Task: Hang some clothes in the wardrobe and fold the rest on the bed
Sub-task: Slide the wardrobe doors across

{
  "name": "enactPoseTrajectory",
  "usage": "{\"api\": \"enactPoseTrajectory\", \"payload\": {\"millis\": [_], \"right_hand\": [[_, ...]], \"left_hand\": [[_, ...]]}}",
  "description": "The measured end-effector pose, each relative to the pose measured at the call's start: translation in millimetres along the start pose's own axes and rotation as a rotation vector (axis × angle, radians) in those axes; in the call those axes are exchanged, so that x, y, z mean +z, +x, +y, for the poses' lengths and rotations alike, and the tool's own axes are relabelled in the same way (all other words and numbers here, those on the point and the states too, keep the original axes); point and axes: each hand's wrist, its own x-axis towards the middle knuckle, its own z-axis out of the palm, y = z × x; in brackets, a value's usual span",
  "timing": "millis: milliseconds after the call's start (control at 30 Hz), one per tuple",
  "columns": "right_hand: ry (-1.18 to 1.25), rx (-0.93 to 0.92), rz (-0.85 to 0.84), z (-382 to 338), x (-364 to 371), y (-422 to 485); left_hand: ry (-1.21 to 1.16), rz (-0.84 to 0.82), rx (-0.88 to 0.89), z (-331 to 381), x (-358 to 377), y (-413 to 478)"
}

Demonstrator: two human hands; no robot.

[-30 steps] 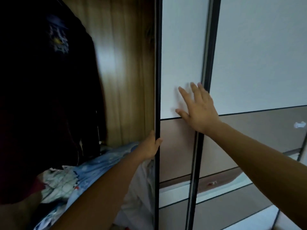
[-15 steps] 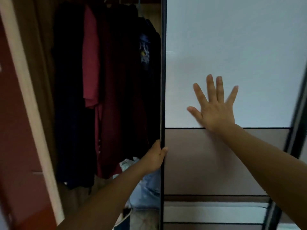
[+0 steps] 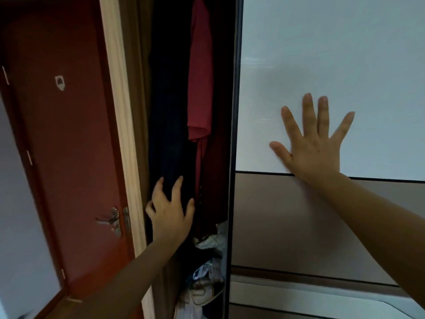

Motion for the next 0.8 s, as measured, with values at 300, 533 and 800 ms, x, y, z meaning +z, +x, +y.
{"api": "enactPoseTrajectory", "payload": {"millis": [300,533,800], "right_hand": [[-0.005,0.018,0.066,-57.2,5.8,13.8],[0.015,0.001,0.106,-103.0,7.6,27.2],[0.039,-0.021,0.144,-141.9,11.8,39.0]], "left_hand": [[-0.968,-0.528,-0.41,-12.7,28.4,68.0],[-1.137,-0.654,-0.496,-15.0,28.6,84.9],[-1.245,-0.508,-0.589,-9.6,-0.2,90.7]]}}
